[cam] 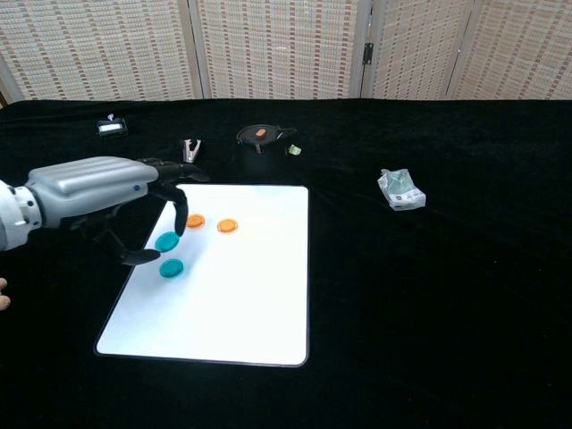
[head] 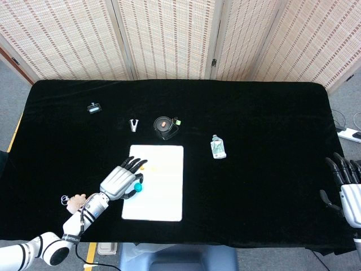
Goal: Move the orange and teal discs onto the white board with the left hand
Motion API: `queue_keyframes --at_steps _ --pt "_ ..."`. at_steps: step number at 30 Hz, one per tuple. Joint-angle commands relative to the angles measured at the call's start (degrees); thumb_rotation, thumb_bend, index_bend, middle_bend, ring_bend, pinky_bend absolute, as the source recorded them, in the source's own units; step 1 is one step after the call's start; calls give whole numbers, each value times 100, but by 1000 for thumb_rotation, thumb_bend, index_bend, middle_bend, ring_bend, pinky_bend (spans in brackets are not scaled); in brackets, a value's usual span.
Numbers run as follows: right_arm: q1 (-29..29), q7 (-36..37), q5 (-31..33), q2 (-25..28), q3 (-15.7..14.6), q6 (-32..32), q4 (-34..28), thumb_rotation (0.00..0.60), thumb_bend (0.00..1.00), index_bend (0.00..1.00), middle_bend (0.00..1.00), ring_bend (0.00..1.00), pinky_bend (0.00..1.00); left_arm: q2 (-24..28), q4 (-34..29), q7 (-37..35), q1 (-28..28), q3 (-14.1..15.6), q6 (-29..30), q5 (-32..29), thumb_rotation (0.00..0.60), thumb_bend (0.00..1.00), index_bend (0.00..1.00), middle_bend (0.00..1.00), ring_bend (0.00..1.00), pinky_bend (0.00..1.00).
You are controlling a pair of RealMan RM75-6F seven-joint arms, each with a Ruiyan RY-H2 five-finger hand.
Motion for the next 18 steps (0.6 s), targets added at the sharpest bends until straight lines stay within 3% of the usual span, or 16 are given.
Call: queue_keyframes --at_steps 1,18 --pt "-18 18 20 3 -5 4 16 600 426 0 0 0 0 -142 -6 167 -139 -35 -158 -140 600 420 498 70 0 0" --pt "2 29 33 -22 0 -60 55 600 425 0 0 0 0 -765 333 640 -475 1 -420 -721 600 419 485 70 0 0"
